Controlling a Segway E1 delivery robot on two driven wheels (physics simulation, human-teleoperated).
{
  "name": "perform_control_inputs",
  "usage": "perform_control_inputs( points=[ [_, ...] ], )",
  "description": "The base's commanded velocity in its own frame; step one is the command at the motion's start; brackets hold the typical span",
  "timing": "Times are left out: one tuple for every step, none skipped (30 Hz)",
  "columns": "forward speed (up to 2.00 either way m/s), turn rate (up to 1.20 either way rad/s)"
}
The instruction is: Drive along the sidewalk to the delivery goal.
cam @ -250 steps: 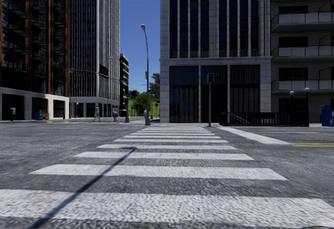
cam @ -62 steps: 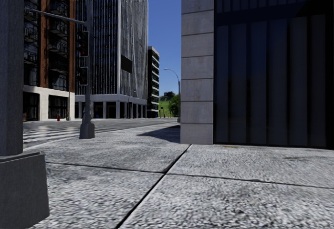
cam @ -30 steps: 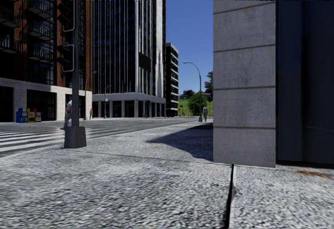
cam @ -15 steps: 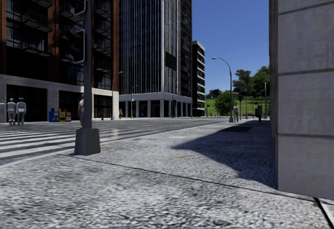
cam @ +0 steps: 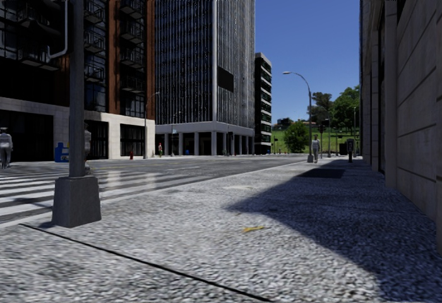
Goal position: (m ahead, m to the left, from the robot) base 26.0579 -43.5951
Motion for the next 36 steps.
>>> perform_control_inputs(
  points=[
    [2.00, -0.25],
    [2.00, -0.28],
    [2.00, -0.28],
    [2.00, -0.32],
    [2.00, -0.34],
    [2.00, -0.35],
    [2.00, -0.35],
    [2.00, -0.35],
    [2.00, -0.36],
    [2.00, -0.36],
    [2.00, -0.38],
    [2.00, -0.40],
    [2.00, -0.44],
    [2.00, -0.44],
    [2.00, -0.46],
    [2.00, -0.48],
    [2.00, -0.48],
    [2.00, -0.48],
    [2.00, -0.49],
    [2.00, -0.49],
    [2.00, -0.50],
    [2.00, -0.50],
    [2.00, -0.50],
    [2.00, -0.50],
    [2.00, -0.50],
    [2.00, -0.50],
    [2.00, -0.50],
    [2.00, -0.50],
    [2.00, -0.50],
    [2.00, -0.50],
    [2.00, -0.51],
    [2.00, -0.51],
    [2.00, -0.51],
    [2.00, -0.51],
    [2.00, -0.51],
    [2.00, -0.51]
  ],
)
